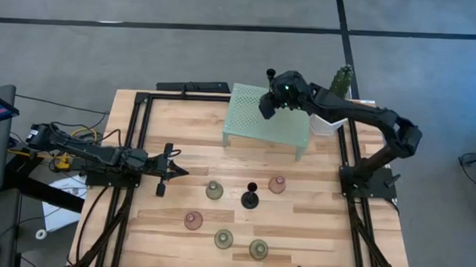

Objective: Pick & Place candle stick holders
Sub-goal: Put the right black candle holder on the shelf, then put the black candle holder on the shelf

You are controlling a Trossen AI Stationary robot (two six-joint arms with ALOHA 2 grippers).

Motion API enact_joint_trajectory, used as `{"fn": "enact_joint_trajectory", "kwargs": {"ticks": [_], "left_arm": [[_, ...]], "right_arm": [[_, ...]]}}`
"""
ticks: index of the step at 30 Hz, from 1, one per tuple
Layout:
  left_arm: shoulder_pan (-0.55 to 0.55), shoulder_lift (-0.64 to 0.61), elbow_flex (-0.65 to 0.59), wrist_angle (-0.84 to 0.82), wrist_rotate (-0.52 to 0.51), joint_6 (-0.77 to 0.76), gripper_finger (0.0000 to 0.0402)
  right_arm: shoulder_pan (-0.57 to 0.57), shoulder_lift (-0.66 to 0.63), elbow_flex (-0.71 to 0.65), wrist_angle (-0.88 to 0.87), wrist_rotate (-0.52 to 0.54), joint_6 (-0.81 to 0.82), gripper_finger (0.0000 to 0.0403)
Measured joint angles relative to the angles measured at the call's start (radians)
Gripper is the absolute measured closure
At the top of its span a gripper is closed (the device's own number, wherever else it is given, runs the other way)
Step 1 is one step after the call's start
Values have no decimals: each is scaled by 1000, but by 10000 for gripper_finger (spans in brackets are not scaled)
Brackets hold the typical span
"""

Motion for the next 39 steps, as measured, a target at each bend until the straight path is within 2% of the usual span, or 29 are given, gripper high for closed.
{"fn": "enact_joint_trajectory", "kwargs": {"ticks": [10,24,39], "left_arm": [[0,0,0,0,0,0,395],[0,0,0,8,-1,0,395],[0,0,0,12,0,0,395]], "right_arm": [[-58,-1,2,-3,-36,35,403],[-64,46,3,-9,-47,53,399],[-68,27,2,-27,-40,-11,260]]}}
